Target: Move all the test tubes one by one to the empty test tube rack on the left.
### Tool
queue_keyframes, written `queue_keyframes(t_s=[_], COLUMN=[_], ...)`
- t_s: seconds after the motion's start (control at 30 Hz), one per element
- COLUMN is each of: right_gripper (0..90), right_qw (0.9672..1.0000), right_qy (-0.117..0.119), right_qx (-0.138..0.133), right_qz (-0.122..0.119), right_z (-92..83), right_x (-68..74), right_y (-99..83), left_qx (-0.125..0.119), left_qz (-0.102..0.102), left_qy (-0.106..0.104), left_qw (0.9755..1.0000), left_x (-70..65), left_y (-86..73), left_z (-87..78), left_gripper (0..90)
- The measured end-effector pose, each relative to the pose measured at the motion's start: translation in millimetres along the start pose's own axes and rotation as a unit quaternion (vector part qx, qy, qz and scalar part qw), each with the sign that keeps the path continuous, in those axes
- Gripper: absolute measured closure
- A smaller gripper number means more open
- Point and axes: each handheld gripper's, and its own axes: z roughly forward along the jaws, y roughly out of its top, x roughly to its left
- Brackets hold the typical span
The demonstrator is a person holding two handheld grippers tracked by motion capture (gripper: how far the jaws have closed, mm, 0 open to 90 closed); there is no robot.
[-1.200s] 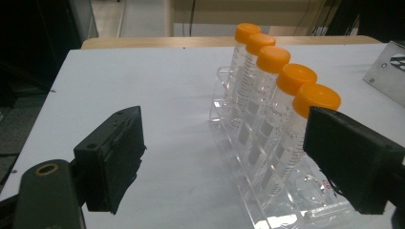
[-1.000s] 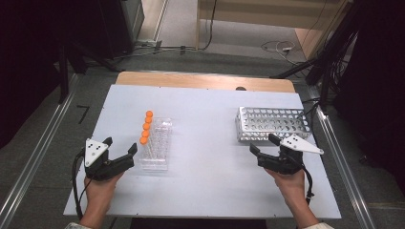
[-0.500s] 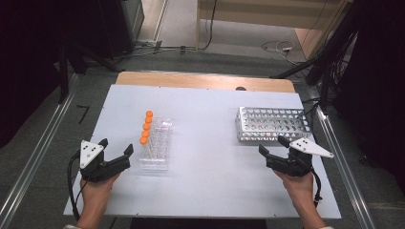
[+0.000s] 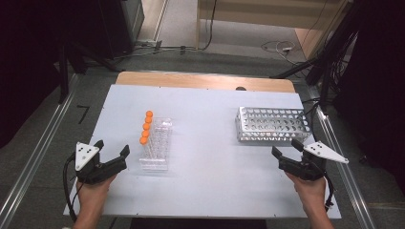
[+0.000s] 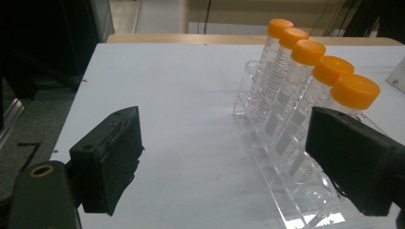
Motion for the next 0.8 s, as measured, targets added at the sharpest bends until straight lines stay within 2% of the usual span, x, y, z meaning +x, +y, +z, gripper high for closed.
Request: queue_keyframes(t_s=[0.4,0.8], right_gripper=[17.2,16.7], right_qw=[0.9990,0.9963], right_qy=[-0.042,-0.077], right_qx=[0.002,0.017], right_qz=[0.017,0.036], right_z=[-18.3,-29.9], right_x=[-22.2,-40.9], right_y=[-12.0,-25.8], left_qx=[0.001,0.018], left_qz=[-0.005,-0.003], left_qy=[0.010,0.015], left_qw=[0.9999,0.9997], left_x=[8.5,15.4], left_y=[-2.4,-6.4], left_z=[-4.2,-7.3], left_gripper=[12.7,12.6])
